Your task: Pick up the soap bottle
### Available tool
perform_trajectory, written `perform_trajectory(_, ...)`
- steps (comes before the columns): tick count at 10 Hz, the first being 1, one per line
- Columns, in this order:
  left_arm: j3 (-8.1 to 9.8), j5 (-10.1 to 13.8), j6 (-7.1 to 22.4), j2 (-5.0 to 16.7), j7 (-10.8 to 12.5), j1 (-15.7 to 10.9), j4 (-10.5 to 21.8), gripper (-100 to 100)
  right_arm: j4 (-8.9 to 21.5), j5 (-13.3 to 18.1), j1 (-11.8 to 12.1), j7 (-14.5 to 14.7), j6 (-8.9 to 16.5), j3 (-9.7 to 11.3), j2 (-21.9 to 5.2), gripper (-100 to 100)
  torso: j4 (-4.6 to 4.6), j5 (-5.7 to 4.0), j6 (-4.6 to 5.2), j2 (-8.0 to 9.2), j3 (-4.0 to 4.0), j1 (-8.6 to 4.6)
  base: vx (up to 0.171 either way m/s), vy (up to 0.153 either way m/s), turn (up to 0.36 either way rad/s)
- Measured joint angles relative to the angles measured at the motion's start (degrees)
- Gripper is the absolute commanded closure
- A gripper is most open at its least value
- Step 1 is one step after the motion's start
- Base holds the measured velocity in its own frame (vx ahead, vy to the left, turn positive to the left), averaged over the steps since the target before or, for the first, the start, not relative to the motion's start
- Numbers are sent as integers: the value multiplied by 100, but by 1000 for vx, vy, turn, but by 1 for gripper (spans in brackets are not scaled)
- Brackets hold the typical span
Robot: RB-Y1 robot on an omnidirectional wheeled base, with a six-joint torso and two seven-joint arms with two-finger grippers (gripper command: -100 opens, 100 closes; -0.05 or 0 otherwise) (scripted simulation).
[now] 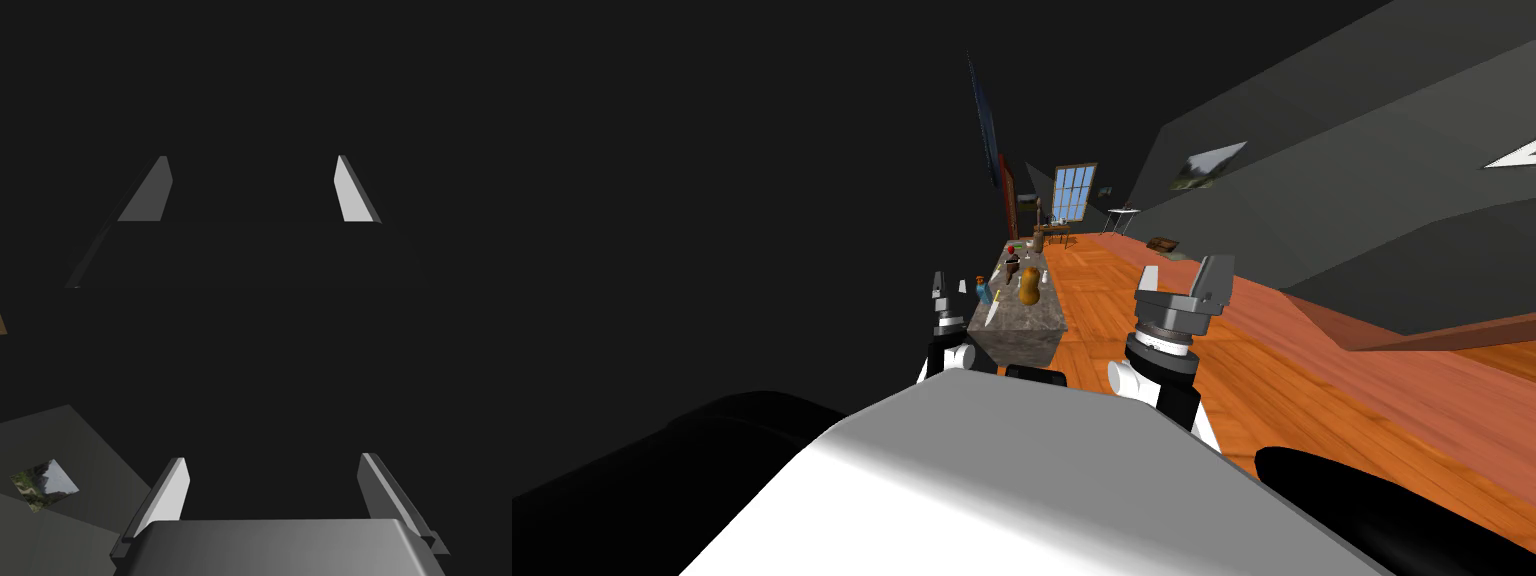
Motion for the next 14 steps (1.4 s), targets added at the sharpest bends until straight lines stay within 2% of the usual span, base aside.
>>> perform_trajectory(4, 104, 90, 220, 430, 246, -325, 315, -100, 0, 0, -1, 0, 0, 1, 1, 0, 6, -9, 0, 29, 17, -40, -74, -112, 66)
perform_trajectory(7, 168, 173, 522, 687, 524, -719, 708, -100, 0, 0, -1, 0, 0, 1, 1, 0, 6, -12, 0, 26, 16, -50, -79, -138, 113)
perform_trajectory(8, 180, 193, 693, 737, 614, -937, 875, -100, 0, 0, -1, 0, 0, 1, 1, 0, 6, -12, 1, 25, 15, -54, -113, -160, 117)
perform_trajectory(10, 290, 324, 925, 986, 938, -1235, 1260, -100, 0, 0, -1, 0, 0, 1, 2, 0, 9, -14, 0, 40, 23, -61, -113, -135, 103)
perform_trajectory(11, 308, 344, 1072, 1012, 1015, -1344, 1324, -100, 0, 0, -1, 0, 0, 1, 1, 0, 9, -12, 1, 35, 21, -46, -95, -89, 95)
perform_trajectory(13, 362, 437, 1313, 1178, 1246, -1720, 1741, -100, 0, 0, -1, 0, 0, 1, 1, 0, 8, -10, 0, 34, 20, -45, -93, -106, 96)
perform_trajectory(14, 396, 477, 1437, 1242, 1350, -1824, 1849, -100, 0, 0, -1, 0, 0, 1, 1, 0, 7, -10, 1, 25, 15, -38, -62, -87, 84)
